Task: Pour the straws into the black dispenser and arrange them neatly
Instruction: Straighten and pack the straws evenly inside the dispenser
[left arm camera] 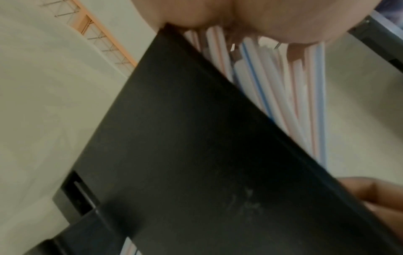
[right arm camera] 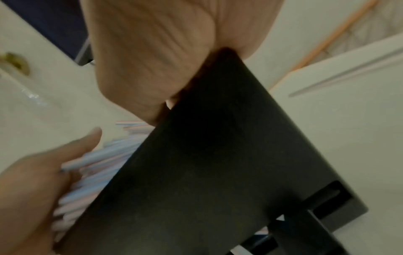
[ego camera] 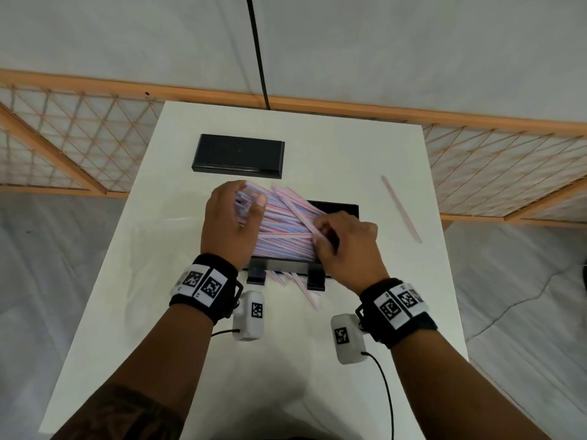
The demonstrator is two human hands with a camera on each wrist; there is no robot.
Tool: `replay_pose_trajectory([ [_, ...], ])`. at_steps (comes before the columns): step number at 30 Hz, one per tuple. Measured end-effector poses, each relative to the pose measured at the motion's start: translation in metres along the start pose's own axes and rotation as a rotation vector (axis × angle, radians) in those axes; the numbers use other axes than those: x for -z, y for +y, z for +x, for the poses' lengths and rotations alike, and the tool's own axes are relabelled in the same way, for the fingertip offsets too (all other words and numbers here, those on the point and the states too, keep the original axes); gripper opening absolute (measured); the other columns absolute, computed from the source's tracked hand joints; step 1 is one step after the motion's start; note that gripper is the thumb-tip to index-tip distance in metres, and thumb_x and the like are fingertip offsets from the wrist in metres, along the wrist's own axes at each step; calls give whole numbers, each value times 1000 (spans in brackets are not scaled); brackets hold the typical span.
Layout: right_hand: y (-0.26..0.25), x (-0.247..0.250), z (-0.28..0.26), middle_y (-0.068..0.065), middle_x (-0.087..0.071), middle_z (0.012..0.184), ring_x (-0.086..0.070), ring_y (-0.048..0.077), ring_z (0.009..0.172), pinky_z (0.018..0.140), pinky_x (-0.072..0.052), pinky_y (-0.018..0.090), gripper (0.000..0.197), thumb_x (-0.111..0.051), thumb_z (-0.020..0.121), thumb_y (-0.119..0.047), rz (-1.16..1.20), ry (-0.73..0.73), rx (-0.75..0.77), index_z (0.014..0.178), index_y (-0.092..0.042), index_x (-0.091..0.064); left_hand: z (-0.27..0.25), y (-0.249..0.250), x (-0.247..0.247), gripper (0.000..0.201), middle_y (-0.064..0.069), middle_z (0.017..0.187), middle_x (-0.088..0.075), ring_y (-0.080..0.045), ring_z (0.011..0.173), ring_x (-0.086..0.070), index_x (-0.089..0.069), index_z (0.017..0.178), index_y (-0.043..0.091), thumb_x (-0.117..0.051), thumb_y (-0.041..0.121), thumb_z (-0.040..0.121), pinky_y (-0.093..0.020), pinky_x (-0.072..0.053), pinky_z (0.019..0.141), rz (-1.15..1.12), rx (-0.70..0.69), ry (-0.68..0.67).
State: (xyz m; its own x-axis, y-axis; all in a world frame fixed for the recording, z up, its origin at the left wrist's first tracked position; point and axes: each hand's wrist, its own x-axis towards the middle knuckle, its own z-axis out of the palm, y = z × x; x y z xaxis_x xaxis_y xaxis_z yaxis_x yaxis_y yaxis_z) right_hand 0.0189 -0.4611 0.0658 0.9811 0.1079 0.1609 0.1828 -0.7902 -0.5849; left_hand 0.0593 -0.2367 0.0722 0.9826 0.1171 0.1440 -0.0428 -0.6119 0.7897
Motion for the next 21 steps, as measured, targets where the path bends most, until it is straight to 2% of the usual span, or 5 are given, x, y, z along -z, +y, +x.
replay_pose_trajectory([
  [4,11,25,9,-4,-69,98,-63,7,90,76,-47,23,10,-61,97,-22,499,247,-141,100,-14,-67,0,-2,-2,44,3,126,-54,-13,113,-52,-51,126,23,-44,56,98,-27,-46,93,28,-16,17],
  [7,96,46,44,6,-68,108,-62,16,98,81,-45,28,21,-60,94,-31,243,450,-392,103,-13,-66,0,-3,-3,41,5,122,-53,-13,110,-53,-51,124,24,-42,56,99,-29,-48,92,42,-23,27],
  [11,201,43,76,19,-44,142,-49,42,128,107,-39,47,61,-66,90,-43,-223,19,-877,138,-10,-49,-1,-3,-2,48,4,123,-53,-14,109,-55,-53,125,22,-38,58,98,-29,-49,92,35,-38,41],
  [13,218,32,72,19,-43,144,-46,41,131,109,-36,46,64,-66,91,-43,-331,-141,-899,142,-10,-45,-2,-4,-3,52,2,125,-54,-13,111,-55,-52,127,20,-36,59,97,-22,-46,91,52,-24,41],
  [21,192,2,63,23,-68,113,-64,40,107,76,-47,36,27,-59,94,-18,-250,-144,-876,111,3,-65,1,-3,-6,55,1,125,-55,-9,111,-53,-52,128,21,-34,62,96,-4,-34,85,66,-7,41],
])
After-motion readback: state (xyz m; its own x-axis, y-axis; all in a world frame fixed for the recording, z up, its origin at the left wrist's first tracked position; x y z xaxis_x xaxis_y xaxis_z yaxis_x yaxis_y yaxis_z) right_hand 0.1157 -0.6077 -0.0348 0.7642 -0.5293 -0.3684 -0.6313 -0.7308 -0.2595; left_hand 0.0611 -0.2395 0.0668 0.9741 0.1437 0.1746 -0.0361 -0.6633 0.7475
